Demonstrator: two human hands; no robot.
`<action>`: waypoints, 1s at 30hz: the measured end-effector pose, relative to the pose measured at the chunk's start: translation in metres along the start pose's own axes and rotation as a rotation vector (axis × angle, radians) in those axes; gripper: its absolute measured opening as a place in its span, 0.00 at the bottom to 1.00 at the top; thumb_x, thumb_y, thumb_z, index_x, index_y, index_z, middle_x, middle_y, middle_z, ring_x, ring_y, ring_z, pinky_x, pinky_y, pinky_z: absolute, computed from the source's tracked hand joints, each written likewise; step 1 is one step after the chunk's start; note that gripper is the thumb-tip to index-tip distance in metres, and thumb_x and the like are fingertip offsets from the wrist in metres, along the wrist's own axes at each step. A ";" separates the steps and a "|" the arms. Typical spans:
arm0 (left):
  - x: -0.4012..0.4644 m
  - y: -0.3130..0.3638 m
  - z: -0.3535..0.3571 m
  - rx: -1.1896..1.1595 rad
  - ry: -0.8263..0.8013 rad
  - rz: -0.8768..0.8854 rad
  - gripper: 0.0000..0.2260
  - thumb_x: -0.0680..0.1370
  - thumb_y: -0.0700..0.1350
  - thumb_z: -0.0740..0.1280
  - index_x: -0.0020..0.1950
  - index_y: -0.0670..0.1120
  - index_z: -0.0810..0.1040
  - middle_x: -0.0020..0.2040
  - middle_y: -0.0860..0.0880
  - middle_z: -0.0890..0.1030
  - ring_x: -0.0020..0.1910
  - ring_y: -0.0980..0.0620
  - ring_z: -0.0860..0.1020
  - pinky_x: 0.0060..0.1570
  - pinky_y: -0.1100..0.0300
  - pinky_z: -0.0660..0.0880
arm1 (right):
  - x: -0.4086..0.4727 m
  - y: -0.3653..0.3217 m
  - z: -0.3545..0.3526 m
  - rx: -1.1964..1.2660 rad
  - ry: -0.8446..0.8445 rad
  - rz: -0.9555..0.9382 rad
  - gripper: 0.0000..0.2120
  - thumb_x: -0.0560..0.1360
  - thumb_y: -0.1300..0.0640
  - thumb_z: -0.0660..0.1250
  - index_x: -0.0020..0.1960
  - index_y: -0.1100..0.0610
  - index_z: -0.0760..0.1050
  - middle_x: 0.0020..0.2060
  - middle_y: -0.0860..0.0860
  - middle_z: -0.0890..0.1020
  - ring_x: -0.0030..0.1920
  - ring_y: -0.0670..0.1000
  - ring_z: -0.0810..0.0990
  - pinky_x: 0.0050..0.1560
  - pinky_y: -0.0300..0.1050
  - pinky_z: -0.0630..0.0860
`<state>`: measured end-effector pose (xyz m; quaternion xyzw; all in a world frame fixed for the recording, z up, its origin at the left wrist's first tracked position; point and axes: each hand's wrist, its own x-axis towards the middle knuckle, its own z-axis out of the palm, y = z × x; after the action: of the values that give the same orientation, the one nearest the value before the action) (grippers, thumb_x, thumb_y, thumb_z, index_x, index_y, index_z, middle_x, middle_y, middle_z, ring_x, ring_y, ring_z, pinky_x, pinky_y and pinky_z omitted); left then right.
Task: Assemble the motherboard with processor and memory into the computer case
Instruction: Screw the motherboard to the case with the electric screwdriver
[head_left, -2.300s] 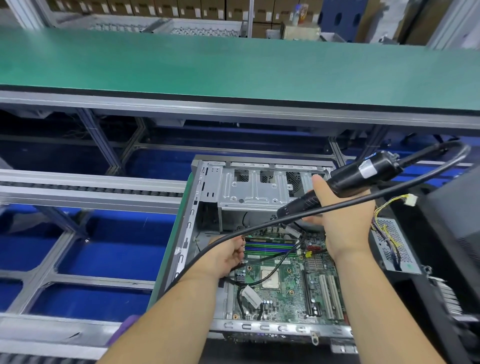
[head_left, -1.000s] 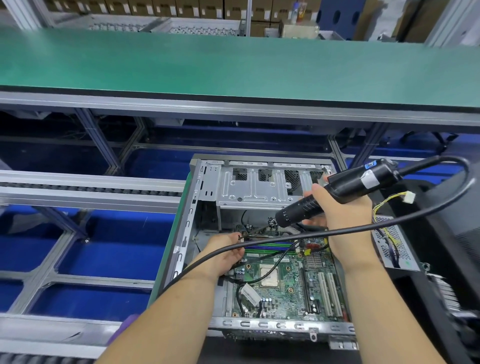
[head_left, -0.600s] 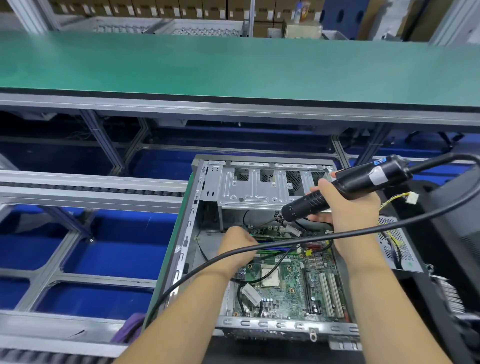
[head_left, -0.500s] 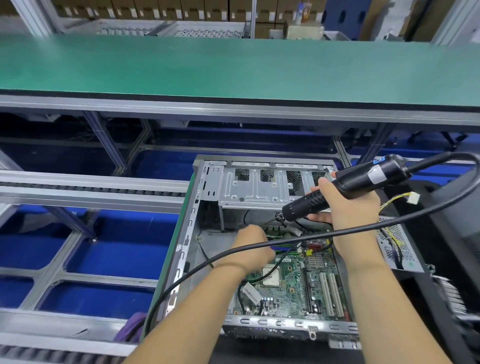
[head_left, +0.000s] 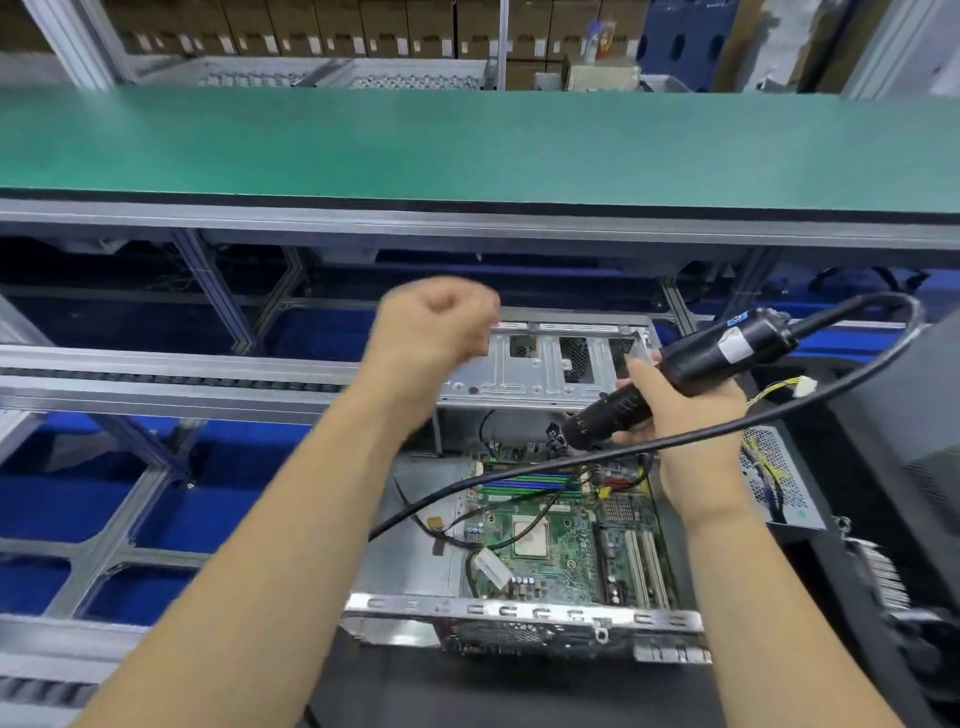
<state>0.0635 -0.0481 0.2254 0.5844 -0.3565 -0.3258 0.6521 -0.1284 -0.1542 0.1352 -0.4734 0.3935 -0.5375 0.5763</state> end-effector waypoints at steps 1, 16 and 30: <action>-0.005 -0.022 0.007 0.102 0.023 -0.127 0.08 0.75 0.34 0.68 0.36 0.42 0.80 0.31 0.48 0.76 0.32 0.52 0.72 0.38 0.59 0.72 | 0.001 0.000 0.002 0.005 0.018 0.009 0.08 0.71 0.60 0.78 0.40 0.49 0.81 0.39 0.53 0.85 0.42 0.59 0.87 0.32 0.57 0.83; -0.106 -0.092 0.101 -0.272 0.088 -0.521 0.06 0.74 0.35 0.70 0.41 0.43 0.85 0.31 0.50 0.79 0.30 0.55 0.75 0.36 0.62 0.75 | -0.007 0.015 0.005 0.049 0.157 0.119 0.08 0.72 0.60 0.78 0.45 0.57 0.78 0.44 0.59 0.86 0.42 0.55 0.87 0.34 0.54 0.83; 0.011 -0.175 -0.003 -0.092 0.291 -0.461 0.03 0.78 0.39 0.70 0.46 0.46 0.83 0.36 0.52 0.83 0.36 0.53 0.78 0.44 0.58 0.78 | -0.018 0.040 -0.012 0.189 0.057 0.214 0.26 0.67 0.63 0.76 0.64 0.53 0.78 0.57 0.62 0.82 0.50 0.58 0.86 0.39 0.55 0.81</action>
<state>0.0700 -0.0741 0.0518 0.6605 -0.1015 -0.3942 0.6309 -0.1324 -0.1391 0.0923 -0.3570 0.4055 -0.5207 0.6610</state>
